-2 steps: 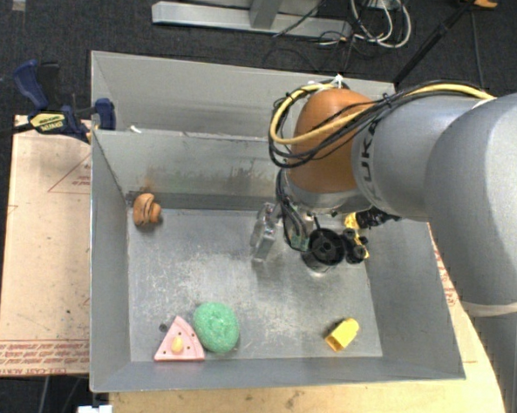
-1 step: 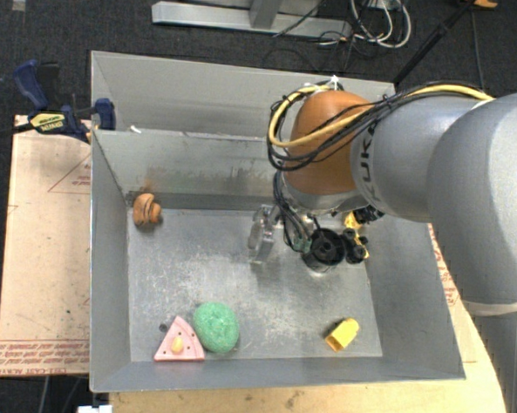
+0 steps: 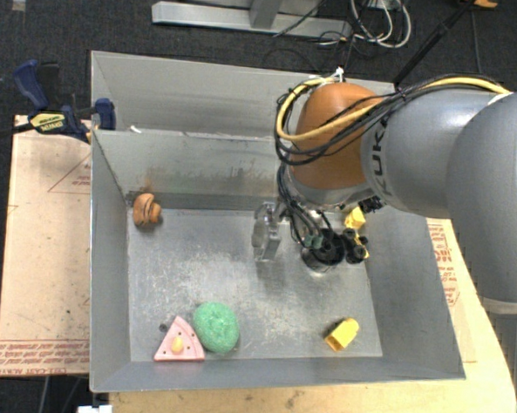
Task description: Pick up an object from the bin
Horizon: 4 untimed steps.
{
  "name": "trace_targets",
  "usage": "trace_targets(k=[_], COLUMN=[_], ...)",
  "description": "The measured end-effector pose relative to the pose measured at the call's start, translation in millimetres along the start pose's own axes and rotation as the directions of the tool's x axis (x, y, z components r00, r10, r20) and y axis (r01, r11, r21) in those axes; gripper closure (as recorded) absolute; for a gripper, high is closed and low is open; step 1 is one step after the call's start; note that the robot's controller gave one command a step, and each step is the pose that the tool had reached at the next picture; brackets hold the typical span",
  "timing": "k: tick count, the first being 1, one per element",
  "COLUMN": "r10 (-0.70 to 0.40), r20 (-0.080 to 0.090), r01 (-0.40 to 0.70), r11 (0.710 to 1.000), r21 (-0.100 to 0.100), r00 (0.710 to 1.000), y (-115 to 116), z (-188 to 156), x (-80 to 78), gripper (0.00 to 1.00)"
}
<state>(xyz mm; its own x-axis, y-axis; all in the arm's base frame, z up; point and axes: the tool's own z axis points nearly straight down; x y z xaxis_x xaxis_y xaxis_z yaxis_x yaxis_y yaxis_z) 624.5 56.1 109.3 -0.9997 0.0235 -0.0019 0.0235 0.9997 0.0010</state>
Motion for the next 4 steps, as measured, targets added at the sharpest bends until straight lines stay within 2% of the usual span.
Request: trace_targets(k=[1,2,4], r10=[0.253,0.166,0.147], r20=[-0.002,-0.002,0.002], r01=[-0.253,-0.166,-0.147], r11=[0.967,0.986,0.989], r21=[0.001,0.001,-0.002], r00=[0.967,0.986,0.989], y=[2,-20,-23], z=[-46,-43,-42], x=[-6.8,-6.0,-6.0], gripper=[1.0,0.0,0.0])
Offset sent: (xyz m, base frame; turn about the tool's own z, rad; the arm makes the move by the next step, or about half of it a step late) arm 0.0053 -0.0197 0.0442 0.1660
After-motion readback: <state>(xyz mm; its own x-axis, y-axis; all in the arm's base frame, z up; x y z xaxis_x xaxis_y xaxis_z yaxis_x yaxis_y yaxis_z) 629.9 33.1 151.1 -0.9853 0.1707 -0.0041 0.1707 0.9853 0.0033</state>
